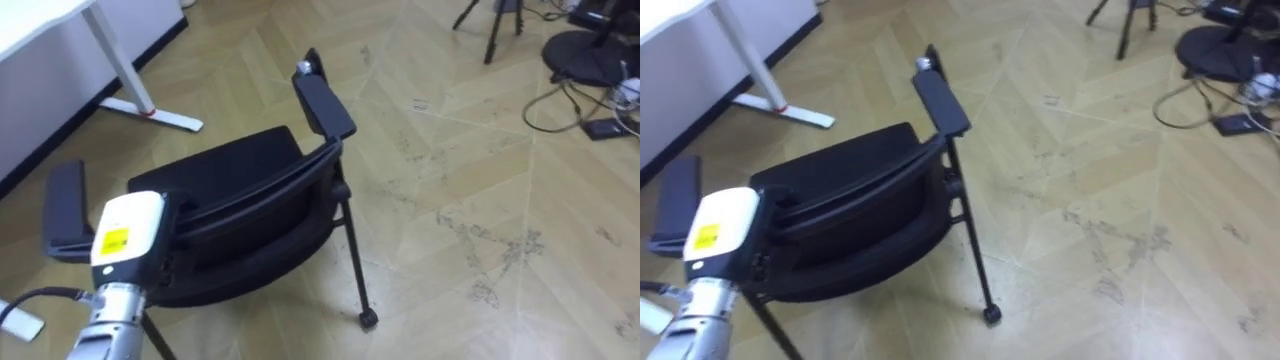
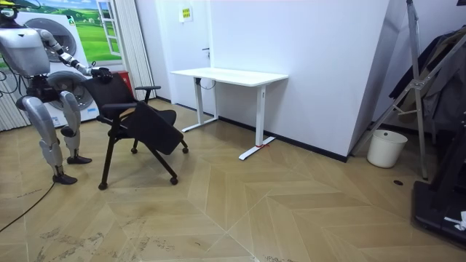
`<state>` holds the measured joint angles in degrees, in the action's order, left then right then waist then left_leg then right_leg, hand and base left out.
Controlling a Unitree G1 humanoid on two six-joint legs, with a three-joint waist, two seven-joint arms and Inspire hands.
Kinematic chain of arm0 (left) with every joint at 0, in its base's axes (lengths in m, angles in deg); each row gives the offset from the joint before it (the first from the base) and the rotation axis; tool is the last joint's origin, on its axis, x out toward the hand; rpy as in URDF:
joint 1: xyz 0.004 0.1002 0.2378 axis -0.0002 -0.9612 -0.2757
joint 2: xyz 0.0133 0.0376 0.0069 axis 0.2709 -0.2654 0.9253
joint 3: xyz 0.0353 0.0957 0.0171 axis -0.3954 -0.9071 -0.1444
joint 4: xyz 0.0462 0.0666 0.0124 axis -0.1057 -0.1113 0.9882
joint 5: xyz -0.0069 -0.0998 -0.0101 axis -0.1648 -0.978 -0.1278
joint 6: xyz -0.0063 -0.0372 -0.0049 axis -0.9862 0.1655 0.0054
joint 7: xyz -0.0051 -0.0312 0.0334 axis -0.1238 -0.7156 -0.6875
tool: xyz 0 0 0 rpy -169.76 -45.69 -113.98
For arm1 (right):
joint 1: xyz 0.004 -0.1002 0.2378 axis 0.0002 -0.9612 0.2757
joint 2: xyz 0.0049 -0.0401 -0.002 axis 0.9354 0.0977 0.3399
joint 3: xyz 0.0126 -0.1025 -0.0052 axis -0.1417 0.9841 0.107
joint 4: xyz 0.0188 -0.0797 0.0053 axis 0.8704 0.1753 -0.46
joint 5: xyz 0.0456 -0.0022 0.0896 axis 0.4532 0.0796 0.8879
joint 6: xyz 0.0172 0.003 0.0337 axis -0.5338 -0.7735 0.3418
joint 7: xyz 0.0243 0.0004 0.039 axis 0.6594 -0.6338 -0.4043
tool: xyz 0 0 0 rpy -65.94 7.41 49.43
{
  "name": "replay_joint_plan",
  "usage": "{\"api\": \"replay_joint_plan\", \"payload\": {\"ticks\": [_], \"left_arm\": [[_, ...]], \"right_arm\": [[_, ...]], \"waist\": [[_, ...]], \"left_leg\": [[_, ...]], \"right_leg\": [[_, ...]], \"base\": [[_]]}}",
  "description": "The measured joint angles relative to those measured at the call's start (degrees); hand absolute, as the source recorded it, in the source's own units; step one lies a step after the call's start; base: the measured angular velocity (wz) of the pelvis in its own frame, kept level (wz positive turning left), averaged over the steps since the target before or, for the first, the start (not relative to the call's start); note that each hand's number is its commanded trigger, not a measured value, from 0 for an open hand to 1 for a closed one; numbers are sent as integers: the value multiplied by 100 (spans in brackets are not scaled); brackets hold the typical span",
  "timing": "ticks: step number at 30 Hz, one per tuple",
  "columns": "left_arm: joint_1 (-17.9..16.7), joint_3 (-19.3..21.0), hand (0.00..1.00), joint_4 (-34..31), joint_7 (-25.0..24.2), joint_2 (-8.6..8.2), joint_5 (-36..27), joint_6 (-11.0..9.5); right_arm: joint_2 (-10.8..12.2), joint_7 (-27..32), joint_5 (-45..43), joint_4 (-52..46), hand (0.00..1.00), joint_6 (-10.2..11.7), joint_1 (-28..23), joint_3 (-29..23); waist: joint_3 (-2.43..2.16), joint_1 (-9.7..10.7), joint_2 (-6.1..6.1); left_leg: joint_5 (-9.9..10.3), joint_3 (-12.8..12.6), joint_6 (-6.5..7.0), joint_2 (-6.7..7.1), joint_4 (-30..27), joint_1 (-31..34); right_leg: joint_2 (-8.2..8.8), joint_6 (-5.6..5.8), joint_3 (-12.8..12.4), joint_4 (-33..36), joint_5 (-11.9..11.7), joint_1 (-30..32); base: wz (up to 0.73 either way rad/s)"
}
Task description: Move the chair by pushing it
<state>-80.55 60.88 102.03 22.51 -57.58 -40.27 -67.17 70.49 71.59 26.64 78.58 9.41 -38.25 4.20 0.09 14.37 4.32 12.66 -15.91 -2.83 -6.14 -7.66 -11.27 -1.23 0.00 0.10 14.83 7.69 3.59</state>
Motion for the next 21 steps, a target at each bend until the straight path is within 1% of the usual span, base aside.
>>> {"api": "replay_joint_plan", "payload": {"ticks": [1,2,3,4,5,6,7,8,9,10,11,13,14,16,17,18,19,20,21], "left_arm": [[1,159,100,80,1,3,1,11],[1,236,100,108,1,7,1,26],[2,350,100,140,0,20,-1,103],[3,465,100,190,3,42,-4,128],[3,501,100,200,3,64,-4,146],[3,514,100,220,20,156,-8,165],[3,517,100,233,22,217,-10,172],[3,521,100,235,27,220,-18,179],[3,523,100,234,39,225,-21,184],[2,523,100,234,57,251,-32,153],[1,523,100,233,59,264,-45,130],[0,522,100,227,59,318,-46,51],[0,523,100,227,62,318,-44,48],[0,555,100,213,84,321,22,44],[0,564,100,206,84,321,20,43],[1,563,100,197,83,320,21,50],[2,562,100,165,79,320,27,65],[2,563,100,145,77,319,26,70],[7,563,100,96,61,319,26,73]], "right_arm": [[25,185,284,-248,0,0,-75,-403],[34,291,381,-432,0,2,-85,-563],[55,494,485,-887,0,21,-146,-811],[54,670,564,-1317,0,137,-178,-871],[52,759,615,-1503,0,217,-205,-891],[54,934,696,-1812,0,330,-229,-1010],[51,1174,661,-2119,0,415,-214,-1118],[52,1331,645,-2294,0,469,-185,-1160],[52,1633,584,-2667,0,590,-196,-1227],[53,1949,396,-3118,0,672,-195,-1292],[51,2133,244,-3382,0,717,-183,-1318],[-4,2819,-363,-4446,0,796,-50,-1496],[-53,2988,-579,-4630,0,829,1,-1501],[-156,3594,-1942,-5561,0,900,251,-1496],[-181,3732,-2300,-5816,0,910,333,-1496],[-278,3995,-3002,-6325,0,910,494,-1466],[-447,4202,-3590,-6704,0,928,630,-1417],[-529,4308,-3882,-6888,0,936,681,-1371],[-619,4474,-4417,-7334,0,960,744,-1269]], "waist": [[-26,78,-47],[-34,119,-65],[-45,198,-88],[-49,288,-106],[-48,325,-122],[-45,398,-112],[-62,430,-140],[-63,430,-142],[-65,440,-137],[-82,444,-137],[-84,455,-125],[-56,562,-99],[-55,557,-101],[-61,543,-91],[-57,555,-94],[-53,559,-91],[-51,551,-91],[-51,525,-93],[-42,429,-96]], "left_leg": [[23,-46,-39,4,-8,28],[41,-86,-67,5,-16,46],[68,-145,-105,9,-16,79],[99,-170,-126,15,-15,117],[112,-200,-122,14,-17,132],[153,-227,-99,8,-23,178],[167,-229,-92,5,-24,201],[175,-242,-88,5,-26,206],[194,-256,-81,3,-57,234],[243,-256,-74,-9,-134,324],[265,-250,-68,-15,-189,377],[273,-238,-61,9,-244,415],[273,-240,-60,11,-257,419],[273,-247,-60,14,-306,485],[272,-247,-60,16,-306,491],[271,-246,-59,23,-311,502],[271,-246,-59,23,-323,513],[271,-246,-59,21,-325,517],[270,-248,-60,18,-326,516]], "right_leg": [[-3,0,-37,118,39,99],[-8,2,-68,190,58,168],[-16,5,-112,281,65,268],[-21,10,-134,338,65,352],[-25,13,-142,359,60,380],[-37,12,-144,405,50,452],[-46,12,-145,404,26,472],[-51,12,-151,405,17,482],[-52,13,-162,407,6,504],[-47,19,-165,419,2,555],[-41,24,-160,420,-2,574],[-11,42,-152,440,-2,605],[-11,42,-160,441,-2,609],[6,48,-150,429,-2,637],[7,50,-153,424,-3,644],[9,52,-163,433,-3,663],[11,55,-161,427,-1,666],[10,55,-161,421,-1,666],[4,53,-167,413,-2,670]], "base": [[-3],[-16],[-18],[-15],[-11],[-6],[-6],[-5],[-7],[0],[0],[4],[0],[0],[0],[0],[0],[0],[0]]}}
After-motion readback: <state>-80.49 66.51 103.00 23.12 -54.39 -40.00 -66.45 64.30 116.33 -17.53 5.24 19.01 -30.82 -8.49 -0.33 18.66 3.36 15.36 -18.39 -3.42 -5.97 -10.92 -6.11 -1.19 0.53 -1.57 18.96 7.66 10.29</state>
